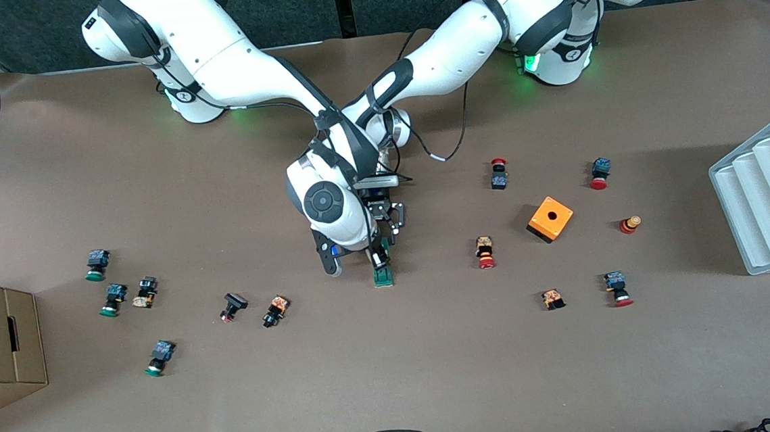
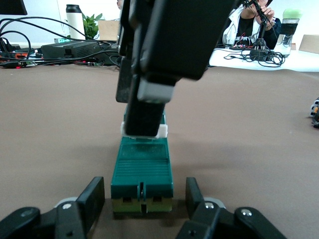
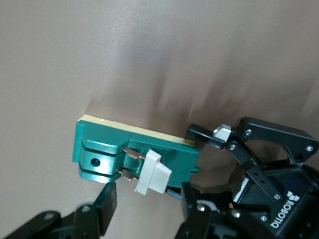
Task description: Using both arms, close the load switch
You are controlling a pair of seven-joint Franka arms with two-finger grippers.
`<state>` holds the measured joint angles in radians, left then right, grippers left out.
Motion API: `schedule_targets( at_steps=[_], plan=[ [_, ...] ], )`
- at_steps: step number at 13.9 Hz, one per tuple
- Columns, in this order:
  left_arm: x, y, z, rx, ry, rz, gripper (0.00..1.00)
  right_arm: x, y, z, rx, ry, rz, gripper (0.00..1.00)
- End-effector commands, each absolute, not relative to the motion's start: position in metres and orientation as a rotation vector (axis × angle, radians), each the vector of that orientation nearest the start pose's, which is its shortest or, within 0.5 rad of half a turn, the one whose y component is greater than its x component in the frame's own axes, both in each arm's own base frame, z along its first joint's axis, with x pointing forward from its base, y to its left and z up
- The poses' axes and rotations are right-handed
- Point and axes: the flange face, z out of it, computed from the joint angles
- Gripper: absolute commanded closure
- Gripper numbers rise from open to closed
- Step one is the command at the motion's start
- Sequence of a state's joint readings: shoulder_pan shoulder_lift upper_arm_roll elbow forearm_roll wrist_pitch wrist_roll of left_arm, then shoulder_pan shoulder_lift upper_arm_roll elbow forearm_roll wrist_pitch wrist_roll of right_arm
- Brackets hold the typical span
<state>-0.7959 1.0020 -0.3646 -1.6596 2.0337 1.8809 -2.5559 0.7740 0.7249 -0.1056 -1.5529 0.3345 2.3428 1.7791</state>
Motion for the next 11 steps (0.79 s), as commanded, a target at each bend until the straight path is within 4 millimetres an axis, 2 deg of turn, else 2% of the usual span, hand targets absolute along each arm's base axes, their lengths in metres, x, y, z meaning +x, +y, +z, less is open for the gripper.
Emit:
schedule_targets(
  at_steps=[1,3,7,9,11],
  plan=[
    [0.3407,-0.5639,0.0444,-2.571,-0.021,-1.869,0.27,0.5379,0.4542,0.2257,-2.352,1.834,0.229,0.39],
    [0.3407,-0.5639,0.0444,-2.571,-0.023,-1.869,0.27,0.5379,0.4525,0.2239,-2.354,1.835,0.227,0.47],
    [0.3403,-0.5635,0.0439,-2.572,-0.023,-1.868,0.27,0.5409,0.4528,0.222,-2.335,1.822,0.199,0.51],
    [0.3403,-0.5635,0.0439,-2.572,-0.023,-1.868,0.27,0.5423,0.4512,0.222,-2.339,1.817,0.196,0.59],
    [0.3403,-0.5635,0.0439,-2.572,-0.023,-1.868,0.27,0.5454,0.4482,0.2227,-2.336,1.817,0.194,0.62]
  ],
)
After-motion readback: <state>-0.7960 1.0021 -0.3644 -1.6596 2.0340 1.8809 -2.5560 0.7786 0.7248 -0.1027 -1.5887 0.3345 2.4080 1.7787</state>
